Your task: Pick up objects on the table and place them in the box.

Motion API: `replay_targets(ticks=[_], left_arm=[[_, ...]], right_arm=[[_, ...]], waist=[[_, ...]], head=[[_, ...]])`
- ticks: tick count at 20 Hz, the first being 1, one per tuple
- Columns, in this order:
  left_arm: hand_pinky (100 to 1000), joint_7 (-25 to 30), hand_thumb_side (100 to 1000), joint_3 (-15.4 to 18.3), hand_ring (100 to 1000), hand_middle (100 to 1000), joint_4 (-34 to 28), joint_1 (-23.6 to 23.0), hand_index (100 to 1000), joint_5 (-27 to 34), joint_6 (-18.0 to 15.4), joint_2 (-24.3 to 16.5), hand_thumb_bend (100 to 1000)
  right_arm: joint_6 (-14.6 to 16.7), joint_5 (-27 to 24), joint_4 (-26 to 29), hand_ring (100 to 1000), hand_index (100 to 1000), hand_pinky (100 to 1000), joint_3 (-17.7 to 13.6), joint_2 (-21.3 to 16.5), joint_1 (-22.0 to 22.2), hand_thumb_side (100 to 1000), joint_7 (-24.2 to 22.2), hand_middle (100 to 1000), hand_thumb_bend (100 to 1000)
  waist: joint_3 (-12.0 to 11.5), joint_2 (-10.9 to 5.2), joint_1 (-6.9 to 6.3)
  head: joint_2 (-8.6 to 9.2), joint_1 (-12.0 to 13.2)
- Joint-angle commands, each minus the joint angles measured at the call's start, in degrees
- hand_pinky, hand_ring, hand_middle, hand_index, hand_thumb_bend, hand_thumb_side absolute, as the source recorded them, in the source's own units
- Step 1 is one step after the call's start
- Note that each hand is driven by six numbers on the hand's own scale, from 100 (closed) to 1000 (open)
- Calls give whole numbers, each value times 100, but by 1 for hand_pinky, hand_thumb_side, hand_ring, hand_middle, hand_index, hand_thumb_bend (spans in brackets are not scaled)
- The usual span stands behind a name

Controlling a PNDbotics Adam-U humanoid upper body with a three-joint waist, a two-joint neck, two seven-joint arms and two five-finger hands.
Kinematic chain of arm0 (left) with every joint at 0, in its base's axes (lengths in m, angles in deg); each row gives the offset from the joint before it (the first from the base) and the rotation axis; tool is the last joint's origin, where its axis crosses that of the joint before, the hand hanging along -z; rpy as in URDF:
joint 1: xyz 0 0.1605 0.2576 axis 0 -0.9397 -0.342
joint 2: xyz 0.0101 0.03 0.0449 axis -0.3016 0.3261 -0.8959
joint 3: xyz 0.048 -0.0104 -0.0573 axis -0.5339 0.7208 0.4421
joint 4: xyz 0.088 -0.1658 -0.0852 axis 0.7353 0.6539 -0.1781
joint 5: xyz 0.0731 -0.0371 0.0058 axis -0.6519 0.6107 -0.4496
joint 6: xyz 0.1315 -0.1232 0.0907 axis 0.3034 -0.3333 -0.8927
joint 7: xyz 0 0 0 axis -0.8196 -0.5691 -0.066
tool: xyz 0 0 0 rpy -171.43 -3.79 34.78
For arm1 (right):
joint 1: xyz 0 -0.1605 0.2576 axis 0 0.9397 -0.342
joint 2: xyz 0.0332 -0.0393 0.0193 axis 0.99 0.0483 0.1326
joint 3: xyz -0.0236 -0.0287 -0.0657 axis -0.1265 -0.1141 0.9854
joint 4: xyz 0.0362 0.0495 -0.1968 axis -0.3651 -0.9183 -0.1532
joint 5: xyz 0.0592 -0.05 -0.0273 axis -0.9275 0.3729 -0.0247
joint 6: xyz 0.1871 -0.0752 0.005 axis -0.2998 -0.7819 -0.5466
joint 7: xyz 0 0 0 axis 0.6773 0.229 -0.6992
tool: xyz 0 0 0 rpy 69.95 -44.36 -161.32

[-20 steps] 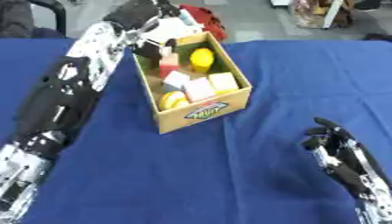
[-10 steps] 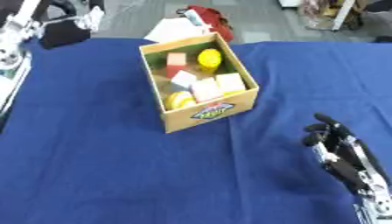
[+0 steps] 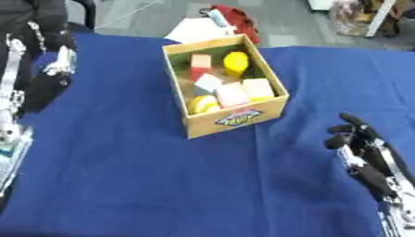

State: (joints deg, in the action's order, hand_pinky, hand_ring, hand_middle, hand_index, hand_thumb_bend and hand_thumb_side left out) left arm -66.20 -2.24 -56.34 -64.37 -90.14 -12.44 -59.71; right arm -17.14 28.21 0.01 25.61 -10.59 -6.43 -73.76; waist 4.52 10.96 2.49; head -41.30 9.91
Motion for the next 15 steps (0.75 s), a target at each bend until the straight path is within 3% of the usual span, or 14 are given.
replay_targets(ticks=[1,7,15], left_arm=[[673,-90,646,131,633,626,-29,-95,807,93,-32,286,100],[679,153,681,63,644,638,193,-248,813,96,-108,612,100],[681,476,696,-48,643,637,416,-229,817,25,-119,745,100]], right_arm=[[13,-78,185,620,909,657,-17,-8,-81,396,9,666,100],[3,-115,212,620,912,657,-6,20,-75,397,16,667,100],[4,-117,204,620,918,658,8,18,-92,395,27,666,100]], waist=[[-1,-68,69],[9,-65,77],[60,-32,95]], head=[[-61,73],[-254,32],[-282,-87]])
